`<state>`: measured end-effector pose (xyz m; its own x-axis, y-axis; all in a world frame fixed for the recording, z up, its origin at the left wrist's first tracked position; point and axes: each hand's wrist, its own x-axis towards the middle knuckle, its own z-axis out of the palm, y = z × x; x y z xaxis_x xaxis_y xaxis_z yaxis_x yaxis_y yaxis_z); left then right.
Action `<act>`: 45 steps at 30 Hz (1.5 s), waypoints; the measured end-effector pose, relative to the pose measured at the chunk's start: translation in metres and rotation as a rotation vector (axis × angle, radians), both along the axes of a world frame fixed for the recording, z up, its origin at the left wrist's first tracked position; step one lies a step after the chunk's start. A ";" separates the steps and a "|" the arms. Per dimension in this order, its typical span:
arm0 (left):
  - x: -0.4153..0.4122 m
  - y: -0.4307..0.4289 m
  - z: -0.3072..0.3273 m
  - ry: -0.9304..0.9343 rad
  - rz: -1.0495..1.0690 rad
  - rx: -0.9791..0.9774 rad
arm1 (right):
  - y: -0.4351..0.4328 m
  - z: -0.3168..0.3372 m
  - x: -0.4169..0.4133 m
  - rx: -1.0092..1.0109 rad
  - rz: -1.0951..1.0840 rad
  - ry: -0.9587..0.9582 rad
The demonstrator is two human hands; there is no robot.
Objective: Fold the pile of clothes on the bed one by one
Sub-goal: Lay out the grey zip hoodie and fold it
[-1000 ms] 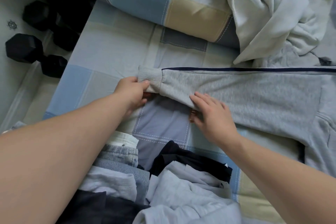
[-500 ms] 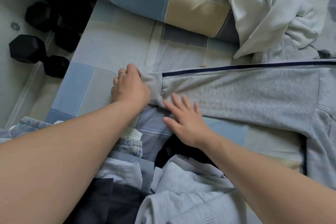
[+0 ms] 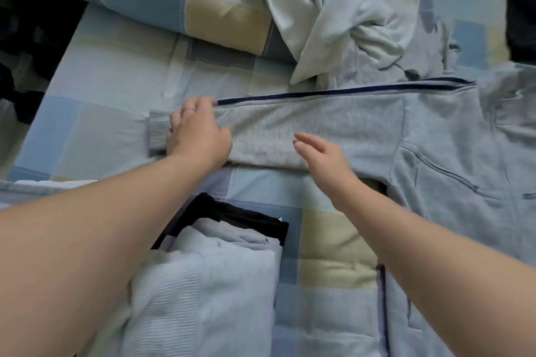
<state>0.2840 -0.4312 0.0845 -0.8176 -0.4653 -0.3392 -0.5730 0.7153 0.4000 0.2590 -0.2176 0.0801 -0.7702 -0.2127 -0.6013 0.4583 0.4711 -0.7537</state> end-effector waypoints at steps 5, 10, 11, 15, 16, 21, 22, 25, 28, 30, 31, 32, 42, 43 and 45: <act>0.007 0.120 0.020 0.010 -0.261 0.257 | 0.132 0.015 0.008 0.162 -0.053 0.087; 0.041 0.247 0.008 -0.155 -0.304 0.306 | 0.286 0.010 0.036 0.367 0.005 0.046; 0.051 0.271 0.003 -0.197 -0.313 0.303 | 0.317 0.006 0.044 0.427 0.057 0.046; 0.095 0.374 -0.018 -0.237 -0.404 0.233 | 0.428 -0.015 0.084 0.639 0.429 0.065; 0.107 0.398 -0.021 -0.222 -0.448 0.171 | 0.451 -0.020 0.097 0.702 0.522 0.068; 0.164 0.480 -0.044 -0.220 -0.696 -0.038 | 0.516 -0.047 0.167 0.788 0.617 0.031; 0.177 0.484 -0.051 -0.280 -0.728 -0.042 | 0.521 -0.052 0.184 0.758 0.675 0.033; 0.227 0.479 -0.065 -0.441 -0.724 -0.082 | 0.529 -0.057 0.236 0.612 0.910 0.011; 0.263 0.466 -0.060 -0.506 -0.684 -0.128 | 0.539 -0.046 0.254 0.467 0.946 -0.010; 0.267 0.463 -0.051 -0.534 -0.641 -0.142 | 0.540 -0.035 0.245 0.403 0.875 0.033; 0.265 0.463 -0.047 -0.507 -0.624 -0.157 | 0.537 -0.032 0.238 0.409 0.802 0.084; 0.260 0.465 -0.043 -0.445 -0.613 -0.175 | 0.533 -0.031 0.230 0.447 0.720 0.150; 0.265 0.469 -0.030 -0.707 -0.678 -0.007 | 0.464 -0.026 0.253 0.472 1.034 -0.244; 0.260 0.472 -0.023 -0.764 -0.659 0.002 | 0.465 -0.017 0.248 0.398 0.988 -0.285; 0.244 0.481 -0.010 -0.862 -0.657 0.014 | 0.475 0.004 0.230 0.307 0.754 -0.353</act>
